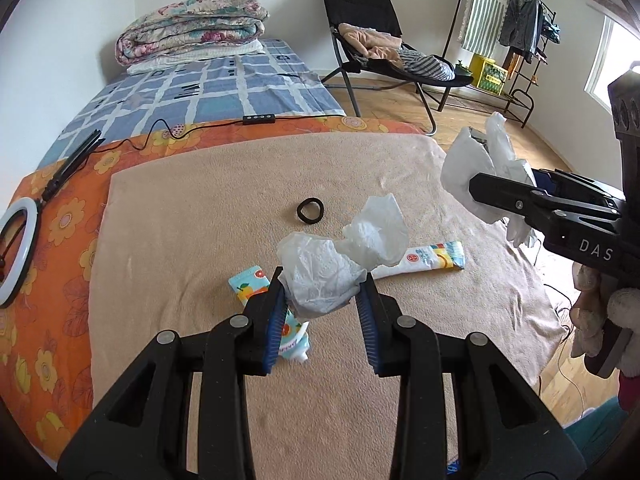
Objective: Collect trash
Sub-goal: 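Grasp the crumpled tissue with the left tool while the right tool grasps the plastic bag, then lift the tissue and plastic bag and carry both over the blue basket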
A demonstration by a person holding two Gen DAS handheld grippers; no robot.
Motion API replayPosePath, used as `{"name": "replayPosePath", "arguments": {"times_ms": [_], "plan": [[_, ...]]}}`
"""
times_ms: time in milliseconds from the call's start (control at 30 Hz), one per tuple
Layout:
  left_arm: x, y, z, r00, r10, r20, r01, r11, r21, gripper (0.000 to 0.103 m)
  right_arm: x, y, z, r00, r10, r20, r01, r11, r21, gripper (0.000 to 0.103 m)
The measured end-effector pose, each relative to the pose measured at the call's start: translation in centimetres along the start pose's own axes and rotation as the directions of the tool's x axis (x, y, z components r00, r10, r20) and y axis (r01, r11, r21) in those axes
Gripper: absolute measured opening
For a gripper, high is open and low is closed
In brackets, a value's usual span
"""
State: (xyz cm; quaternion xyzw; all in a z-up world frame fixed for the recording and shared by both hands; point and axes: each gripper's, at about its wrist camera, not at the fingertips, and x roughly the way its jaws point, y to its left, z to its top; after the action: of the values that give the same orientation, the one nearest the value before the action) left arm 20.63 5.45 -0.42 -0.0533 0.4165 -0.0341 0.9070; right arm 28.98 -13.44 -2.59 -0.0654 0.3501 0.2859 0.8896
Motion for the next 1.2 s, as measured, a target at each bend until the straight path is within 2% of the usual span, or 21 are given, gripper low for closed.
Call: {"name": "replayPosePath", "arguments": {"times_ms": [267,633,867,1200], "plan": [[-5.1,-1.4,-3.2,1.0,-0.006,0.026,0.006,1.0,0.013,0.033,-5.0,2.4,-2.0,0.998,0.052,0.024,-0.051,0.998,-0.022,0.045],[-10.3,-3.8,-8.8,0.999,-0.032,0.035,0.03,0.998,0.049,0.033,-10.5,4.0,-6.6,0.993,0.113,0.026,-0.113,0.993,-0.031,0.045],[-11.6,-4.8,-12.3,0.999,-0.044,0.015,0.043,0.997,0.057,0.033,-12.6,5.1,-9.8,0.989,0.148,0.007,-0.148,0.988,-0.036,0.045],[-11.3,-5.8,-17.4,0.996,-0.069,-0.049,0.071,0.997,0.037,0.033,-14.1,6.9,-14.8,0.982,0.183,-0.038,-0.185,0.982,-0.049,0.045]]}}
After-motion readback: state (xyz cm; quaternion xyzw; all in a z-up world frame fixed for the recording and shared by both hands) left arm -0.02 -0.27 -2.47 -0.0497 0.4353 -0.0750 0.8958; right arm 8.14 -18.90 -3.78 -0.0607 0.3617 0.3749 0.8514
